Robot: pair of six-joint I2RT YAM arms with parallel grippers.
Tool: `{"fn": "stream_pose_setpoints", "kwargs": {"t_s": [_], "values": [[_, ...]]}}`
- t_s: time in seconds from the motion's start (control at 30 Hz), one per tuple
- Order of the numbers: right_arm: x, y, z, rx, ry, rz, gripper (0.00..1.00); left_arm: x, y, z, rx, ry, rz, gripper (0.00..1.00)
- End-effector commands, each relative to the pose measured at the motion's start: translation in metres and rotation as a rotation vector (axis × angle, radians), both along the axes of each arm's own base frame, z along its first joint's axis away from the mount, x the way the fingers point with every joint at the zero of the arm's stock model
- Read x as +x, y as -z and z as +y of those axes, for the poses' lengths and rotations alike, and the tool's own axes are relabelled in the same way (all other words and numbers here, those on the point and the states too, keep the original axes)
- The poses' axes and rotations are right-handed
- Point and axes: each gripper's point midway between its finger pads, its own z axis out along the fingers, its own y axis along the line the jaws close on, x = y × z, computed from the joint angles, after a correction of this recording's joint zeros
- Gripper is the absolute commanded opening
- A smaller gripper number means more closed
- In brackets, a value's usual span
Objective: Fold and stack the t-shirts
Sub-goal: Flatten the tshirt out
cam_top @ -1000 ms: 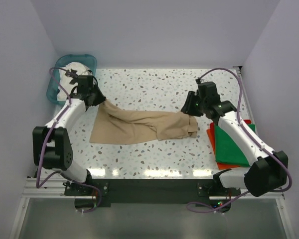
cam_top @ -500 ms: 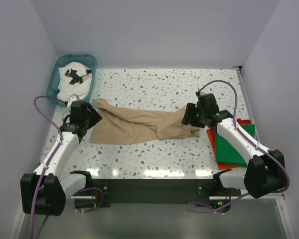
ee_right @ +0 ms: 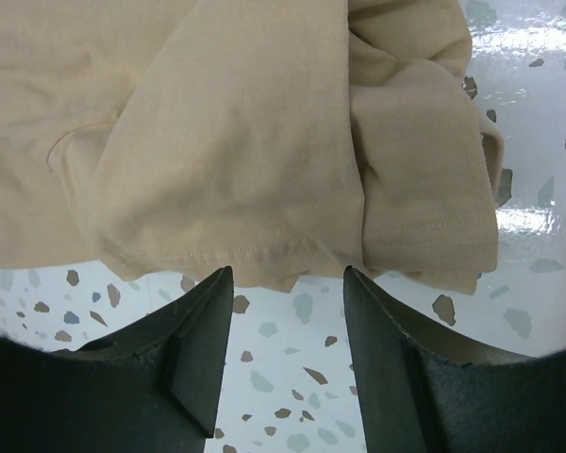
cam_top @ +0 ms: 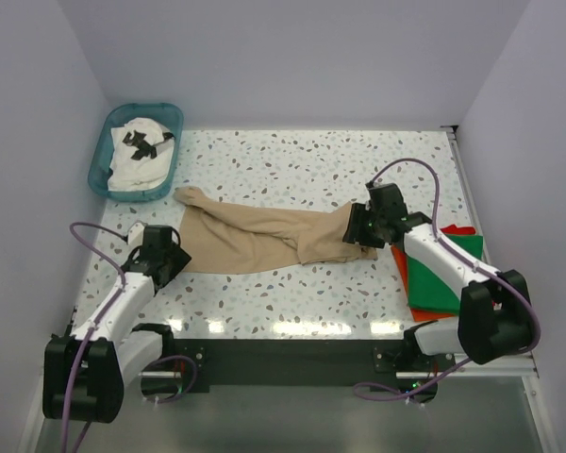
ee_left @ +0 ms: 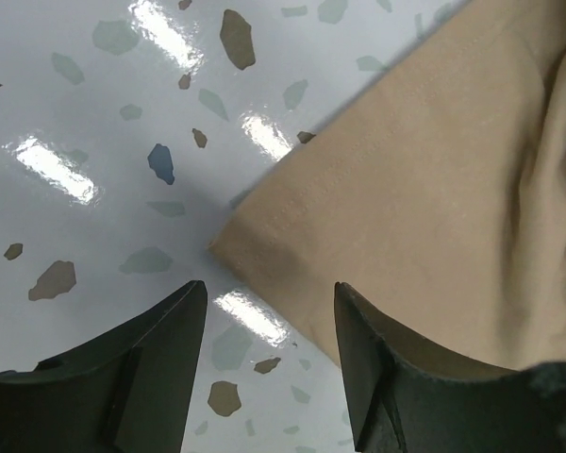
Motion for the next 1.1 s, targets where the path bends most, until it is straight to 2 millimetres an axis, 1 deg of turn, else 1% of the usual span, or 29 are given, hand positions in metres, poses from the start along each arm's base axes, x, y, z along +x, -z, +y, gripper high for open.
{"fn": "stream_pose_setpoints", "kwargs": {"t_s": [0.0,0.17,0.27,0.3,0.37,0.4,0.47,0.5,0.53,0.57,0.63,0.8,0.9,0.93,1.0,1.03,1.07], "values": [[0.017,-0.009,0.0,-0.018,0.002,-0.064,0.53,0.003,0.01,0.007,0.011,-0.068,-0.004,0.61],[0.018,-0.006,-0.002,-0.036,0.005,-0.056,0.53,0.0,0.023,0.01,0.024,-0.084,0.031,0.59],[0.019,-0.003,-0.002,-0.04,0.003,-0.051,0.52,-0.002,0.028,0.012,0.03,-0.095,0.034,0.52],[0.02,-0.002,-0.003,-0.043,0.006,-0.049,0.52,-0.002,0.029,0.012,0.034,-0.097,0.032,0.44],[0.019,-0.001,-0.004,-0.051,0.01,-0.045,0.52,0.0,0.028,0.013,0.038,-0.099,0.023,0.37],[0.019,0.0,-0.005,-0.055,0.012,-0.043,0.51,0.0,0.027,0.014,0.045,-0.099,0.021,0.29],[0.018,0.003,-0.005,-0.059,0.009,-0.035,0.51,0.004,0.025,0.015,0.052,-0.095,0.012,0.19],[0.019,0.005,-0.008,-0.074,0.021,-0.038,0.5,0.005,0.024,0.015,0.056,-0.089,0.011,0.13],[0.019,0.008,-0.012,-0.096,0.031,-0.032,0.5,0.005,0.023,0.015,0.057,-0.085,0.009,0.1],[0.02,0.01,-0.013,-0.102,0.035,-0.031,0.5,0.007,0.022,0.014,0.055,-0.079,0.003,0.05],[0.022,0.012,-0.014,-0.109,0.039,-0.032,0.5,0.009,0.02,0.013,0.051,-0.067,-0.008,0.0],[0.023,0.017,-0.011,-0.119,0.033,-0.023,0.47,0.012,0.012,0.013,0.058,-0.052,-0.03,0.0],[0.023,0.017,-0.004,-0.104,0.023,-0.022,0.37,0.015,0.005,0.012,0.057,-0.047,-0.054,0.0],[0.02,0.018,0.0,-0.103,0.013,-0.014,0.28,0.016,0.003,0.012,0.057,-0.047,-0.059,0.0],[0.02,0.014,0.005,-0.085,0.004,-0.014,0.19,0.018,-0.002,0.013,0.065,-0.043,-0.072,0.0],[0.018,0.012,0.006,-0.078,0.0,-0.01,0.1,0.019,-0.005,0.013,0.067,-0.04,-0.076,0.0],[0.017,0.009,0.007,-0.067,-0.001,-0.012,0.05,0.02,-0.009,0.014,0.072,-0.043,-0.086,0.0]]}}
